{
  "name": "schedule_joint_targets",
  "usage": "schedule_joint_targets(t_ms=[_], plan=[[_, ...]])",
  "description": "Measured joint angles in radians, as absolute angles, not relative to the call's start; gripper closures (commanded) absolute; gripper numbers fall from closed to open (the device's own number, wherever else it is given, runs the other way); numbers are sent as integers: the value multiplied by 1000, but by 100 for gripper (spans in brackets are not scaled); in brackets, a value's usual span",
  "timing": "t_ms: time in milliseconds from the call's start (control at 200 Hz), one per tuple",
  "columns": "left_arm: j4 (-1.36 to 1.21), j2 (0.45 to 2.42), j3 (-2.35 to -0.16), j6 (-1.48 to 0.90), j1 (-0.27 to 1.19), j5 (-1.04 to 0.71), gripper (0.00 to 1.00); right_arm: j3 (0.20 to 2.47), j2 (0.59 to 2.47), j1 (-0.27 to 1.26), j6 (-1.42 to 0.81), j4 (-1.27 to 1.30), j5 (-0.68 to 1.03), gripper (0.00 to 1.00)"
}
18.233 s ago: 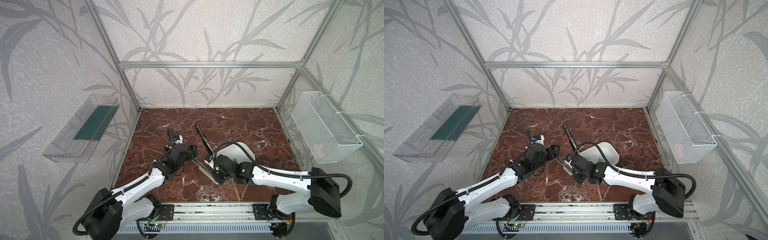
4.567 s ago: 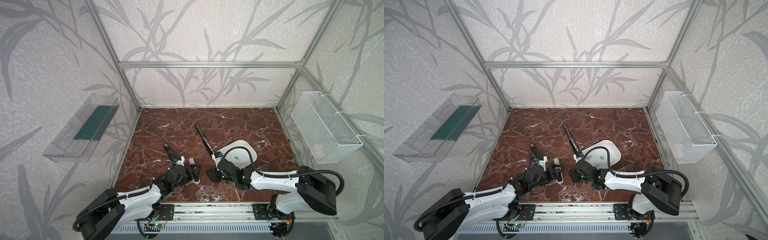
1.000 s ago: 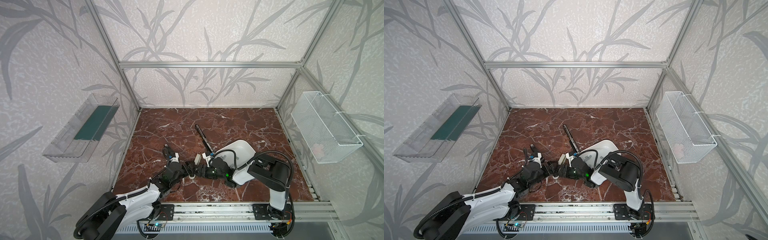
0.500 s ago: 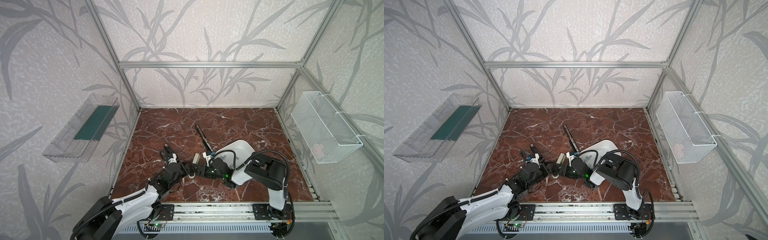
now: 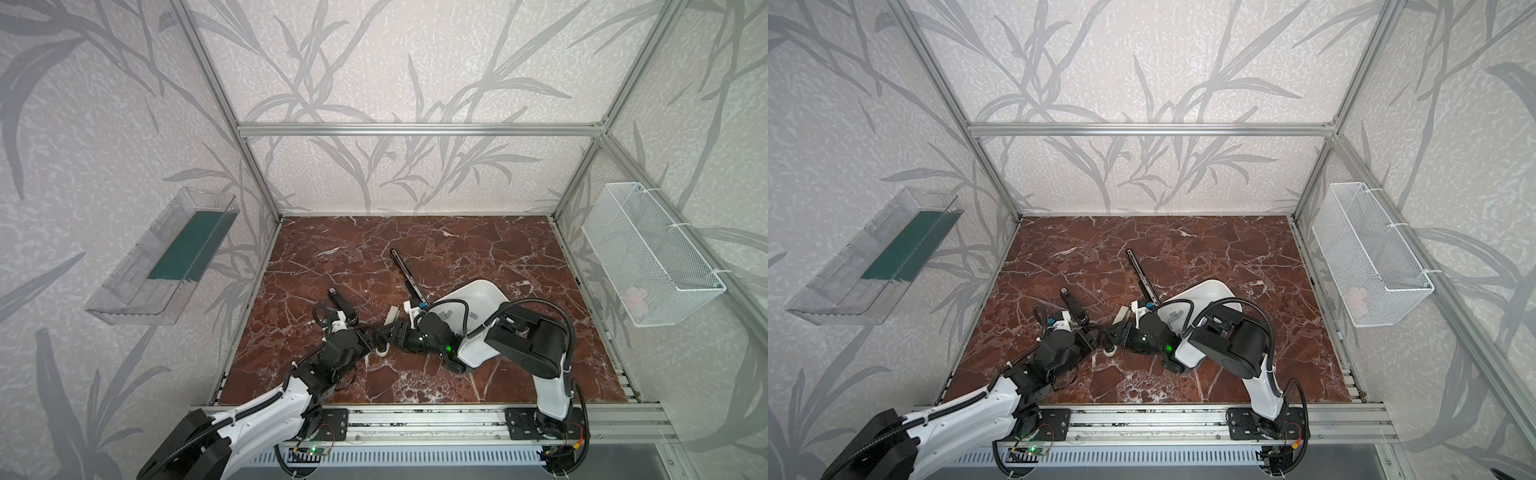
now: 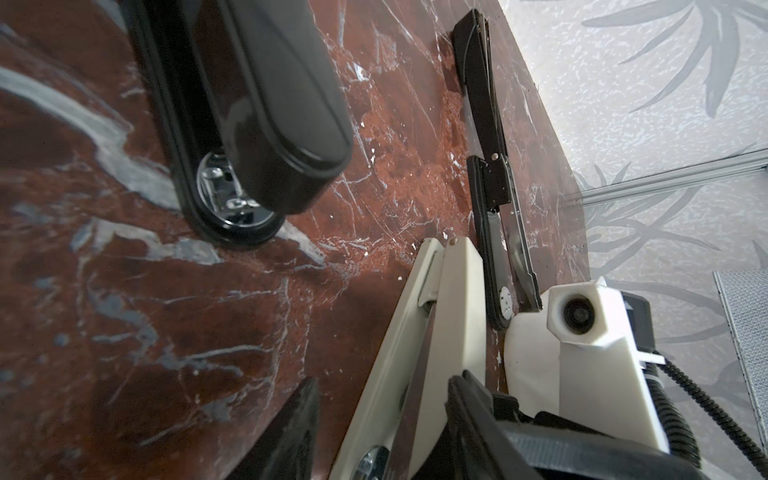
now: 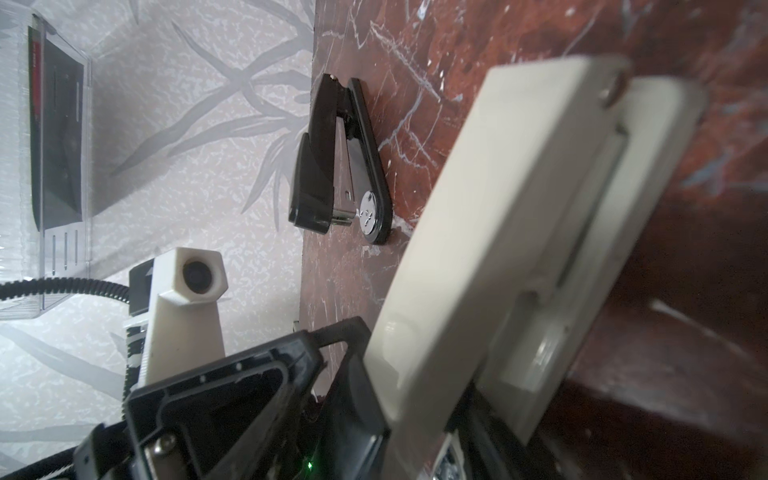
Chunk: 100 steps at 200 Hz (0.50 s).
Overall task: Load the staples into the stapler
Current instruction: 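Release the cream stapler and lift the right gripper away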
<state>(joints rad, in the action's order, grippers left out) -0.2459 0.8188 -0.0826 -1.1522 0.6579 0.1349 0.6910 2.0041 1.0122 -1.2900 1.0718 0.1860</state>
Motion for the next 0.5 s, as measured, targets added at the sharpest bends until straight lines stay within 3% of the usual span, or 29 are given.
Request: schedule_joint_targets(t_ms=[335,425,500], plan=[[-142,688,-82,-1152,645,153,48,691,2046,1013,-1348,1133,178,66],[-133,676,-76,-1152,645,152,48,691,2053,1013,-1355,1145,176,64],[-127,673,-74,-1152,645,152,48,691,2057,1013,-1358,1151,175,55]])
